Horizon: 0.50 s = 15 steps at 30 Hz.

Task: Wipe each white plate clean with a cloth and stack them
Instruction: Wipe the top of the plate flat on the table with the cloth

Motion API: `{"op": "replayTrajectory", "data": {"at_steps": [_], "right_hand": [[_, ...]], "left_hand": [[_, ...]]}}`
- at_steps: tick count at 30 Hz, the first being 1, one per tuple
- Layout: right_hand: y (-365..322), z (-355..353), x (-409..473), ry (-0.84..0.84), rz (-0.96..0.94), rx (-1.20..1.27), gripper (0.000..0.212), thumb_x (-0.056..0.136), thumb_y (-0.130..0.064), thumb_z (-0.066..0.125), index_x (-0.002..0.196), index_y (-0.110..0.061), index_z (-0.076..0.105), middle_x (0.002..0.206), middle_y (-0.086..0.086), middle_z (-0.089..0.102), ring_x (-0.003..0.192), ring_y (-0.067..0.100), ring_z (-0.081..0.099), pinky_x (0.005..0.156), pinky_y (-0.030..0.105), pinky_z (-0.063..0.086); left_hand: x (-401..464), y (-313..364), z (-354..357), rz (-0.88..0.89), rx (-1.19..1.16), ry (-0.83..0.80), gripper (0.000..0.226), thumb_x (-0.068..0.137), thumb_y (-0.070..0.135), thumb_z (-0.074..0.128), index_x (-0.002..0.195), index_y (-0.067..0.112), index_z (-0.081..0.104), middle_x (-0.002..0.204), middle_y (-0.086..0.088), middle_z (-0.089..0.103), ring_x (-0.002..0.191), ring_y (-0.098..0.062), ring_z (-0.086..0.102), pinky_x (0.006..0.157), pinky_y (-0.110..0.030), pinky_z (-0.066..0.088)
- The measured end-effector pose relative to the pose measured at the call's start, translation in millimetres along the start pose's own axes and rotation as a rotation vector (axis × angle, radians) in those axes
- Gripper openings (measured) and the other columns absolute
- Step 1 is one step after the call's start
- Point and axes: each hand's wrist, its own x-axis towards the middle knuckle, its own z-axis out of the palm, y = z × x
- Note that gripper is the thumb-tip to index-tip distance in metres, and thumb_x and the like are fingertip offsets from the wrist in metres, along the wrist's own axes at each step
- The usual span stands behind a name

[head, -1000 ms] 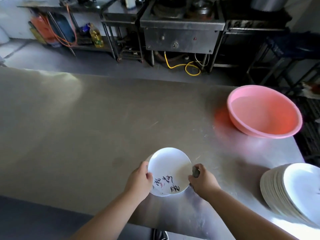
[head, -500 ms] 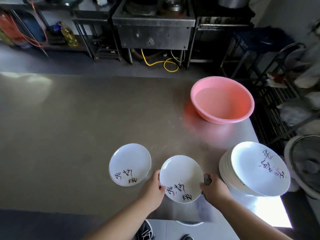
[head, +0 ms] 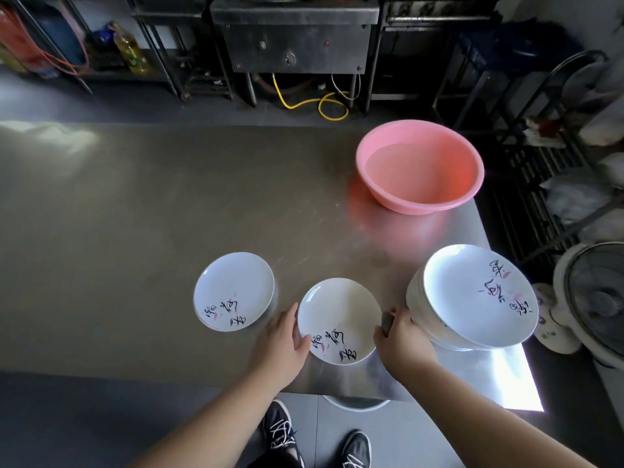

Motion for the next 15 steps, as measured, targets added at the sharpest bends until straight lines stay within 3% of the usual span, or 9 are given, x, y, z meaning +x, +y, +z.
{"op": "replayTrajectory", "data": {"at_steps": [2, 4, 6, 8, 10, 11, 15], "right_hand": [[-11.0, 1.3, 1.0, 0.066, -0.112, -0.070, 0.024, 0.096, -0.031, 0.062, 0.107, -0.025, 0.041, 0.095, -0.002, 0.061, 0.074, 0.031, 0.062, 0.060, 0.036, 0.042], [-24.1, 3.9, 7.0, 0.031, -0.250, -0.156, 0.034, 0.099, -0.034, 0.059, 0.128, -0.022, 0.045, 0.124, 0.006, 0.058, 0.097, 0.037, 0.065, 0.069, 0.039, 0.048], [-31.2, 11.1, 13.2, -0.060, -0.395, -0.265, 0.050, 0.102, -0.037, 0.055, 0.147, -0.021, 0.043, 0.154, 0.006, 0.043, 0.132, 0.035, 0.052, 0.096, 0.042, 0.050], [-31.2, 22.2, 14.0, -0.138, -0.516, -0.449, 0.062, 0.106, -0.043, 0.045, 0.162, -0.022, 0.031, 0.173, 0.002, 0.019, 0.159, 0.035, 0.013, 0.127, 0.047, 0.023], [-24.1, 35.2, 10.8, -0.195, -0.602, -0.621, 0.071, 0.107, -0.049, 0.032, 0.168, -0.018, 0.013, 0.177, 0.001, -0.003, 0.159, 0.033, -0.021, 0.129, 0.048, -0.013], [-20.1, 41.0, 8.7, -0.217, -0.619, -0.660, 0.076, 0.106, -0.053, 0.028, 0.168, -0.016, 0.004, 0.176, 0.001, -0.011, 0.156, 0.029, -0.031, 0.125, 0.045, -0.021], [-12.1, 50.4, 9.4, -0.306, -0.595, -0.641, 0.095, 0.095, -0.080, 0.011, 0.161, -0.017, -0.019, 0.164, -0.007, -0.037, 0.148, 0.015, -0.043, 0.118, 0.031, -0.027]], "left_hand": [[-6.3, -3.5, 0.8, 0.155, 0.168, 0.090, 0.078, 0.091, 0.061, 0.054, 0.159, 0.028, 0.031, 0.150, 0.012, 0.045, 0.137, -0.014, 0.039, 0.115, -0.032, 0.030], [-9.7, -5.4, 4.1, 0.197, 0.244, 0.058, 0.085, 0.095, 0.071, 0.044, 0.165, 0.029, 0.021, 0.172, 0.010, 0.023, 0.155, -0.015, 0.020, 0.126, -0.037, 0.016], [-10.8, -8.9, 9.4, 0.211, 0.313, 0.010, 0.086, 0.098, 0.076, 0.031, 0.168, 0.031, 0.010, 0.177, 0.011, 0.002, 0.162, -0.014, 0.004, 0.129, -0.042, 0.008], [-11.6, -9.7, 11.9, 0.227, 0.368, 0.007, 0.086, 0.100, 0.074, 0.028, 0.169, 0.028, 0.008, 0.176, 0.010, -0.002, 0.163, -0.016, 0.000, 0.130, -0.047, 0.005], [-13.1, -9.2, 13.6, 0.250, 0.395, 0.022, 0.086, 0.101, 0.071, 0.030, 0.169, 0.022, 0.012, 0.177, 0.005, 0.002, 0.163, -0.018, 0.002, 0.130, -0.054, 0.008], [-13.4, -9.8, 14.8, 0.261, 0.398, 0.032, 0.086, 0.102, 0.070, 0.030, 0.169, 0.020, 0.013, 0.177, 0.004, 0.003, 0.163, -0.019, 0.003, 0.130, -0.055, 0.010], [-12.0, -11.7, 19.8, 0.270, 0.400, 0.051, 0.087, 0.102, 0.071, 0.027, 0.169, 0.017, 0.014, 0.177, 0.002, 0.002, 0.163, -0.019, 0.004, 0.129, -0.057, 0.014]]}}
